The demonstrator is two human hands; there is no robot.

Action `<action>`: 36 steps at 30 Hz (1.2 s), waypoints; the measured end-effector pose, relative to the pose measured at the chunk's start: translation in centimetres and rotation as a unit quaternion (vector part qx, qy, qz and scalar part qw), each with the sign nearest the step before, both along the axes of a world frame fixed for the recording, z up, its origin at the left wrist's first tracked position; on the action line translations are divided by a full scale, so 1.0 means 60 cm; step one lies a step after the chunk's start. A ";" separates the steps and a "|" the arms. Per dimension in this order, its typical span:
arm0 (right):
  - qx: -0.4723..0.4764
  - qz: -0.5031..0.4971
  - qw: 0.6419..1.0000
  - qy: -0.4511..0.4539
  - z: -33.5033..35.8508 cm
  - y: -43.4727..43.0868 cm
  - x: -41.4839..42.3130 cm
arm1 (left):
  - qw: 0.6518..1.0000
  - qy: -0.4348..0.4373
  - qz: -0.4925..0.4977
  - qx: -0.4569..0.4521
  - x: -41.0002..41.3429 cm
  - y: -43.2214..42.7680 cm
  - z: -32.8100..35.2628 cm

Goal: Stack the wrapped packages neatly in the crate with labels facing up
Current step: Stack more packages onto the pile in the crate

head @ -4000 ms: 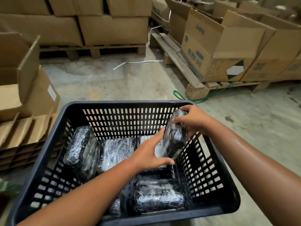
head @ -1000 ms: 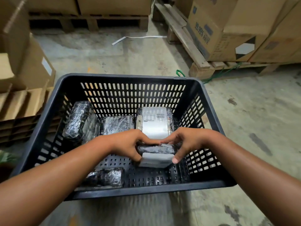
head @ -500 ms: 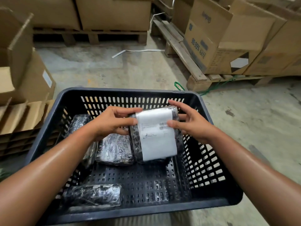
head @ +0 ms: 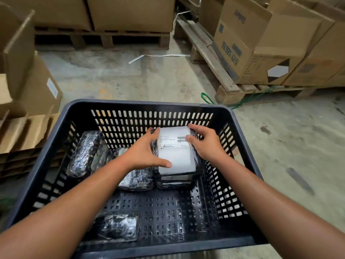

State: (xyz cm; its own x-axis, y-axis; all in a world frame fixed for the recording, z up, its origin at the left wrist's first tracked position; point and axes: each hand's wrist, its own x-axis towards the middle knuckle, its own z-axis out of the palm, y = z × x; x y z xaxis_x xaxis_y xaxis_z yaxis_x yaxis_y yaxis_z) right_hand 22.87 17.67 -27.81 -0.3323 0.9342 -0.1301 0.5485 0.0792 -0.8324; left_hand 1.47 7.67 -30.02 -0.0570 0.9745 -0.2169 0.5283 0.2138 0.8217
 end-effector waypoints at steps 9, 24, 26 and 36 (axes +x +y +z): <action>-0.114 0.271 0.905 -0.307 0.026 0.014 0.010 | 0.990 0.082 -0.101 -0.062 0.007 0.002 -0.041; -0.051 0.272 0.907 -0.318 0.011 0.032 0.018 | 0.984 0.148 -0.094 0.002 0.012 0.014 -0.048; -0.050 0.272 0.907 -0.317 0.006 0.035 0.019 | 0.985 0.136 -0.103 0.014 0.009 0.014 -0.051; -0.072 0.249 0.918 -0.299 0.019 0.033 0.021 | 0.993 0.077 -0.090 0.028 0.004 0.003 -0.051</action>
State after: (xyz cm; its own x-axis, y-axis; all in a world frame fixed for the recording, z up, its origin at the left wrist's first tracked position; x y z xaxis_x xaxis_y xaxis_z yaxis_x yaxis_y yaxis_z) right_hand 24.16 19.66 -26.68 -0.5424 0.6446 -0.5388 0.8368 0.3569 -0.4153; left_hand 1.71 7.83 -33.06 0.0913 0.9821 -0.1649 0.6746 0.0608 0.7357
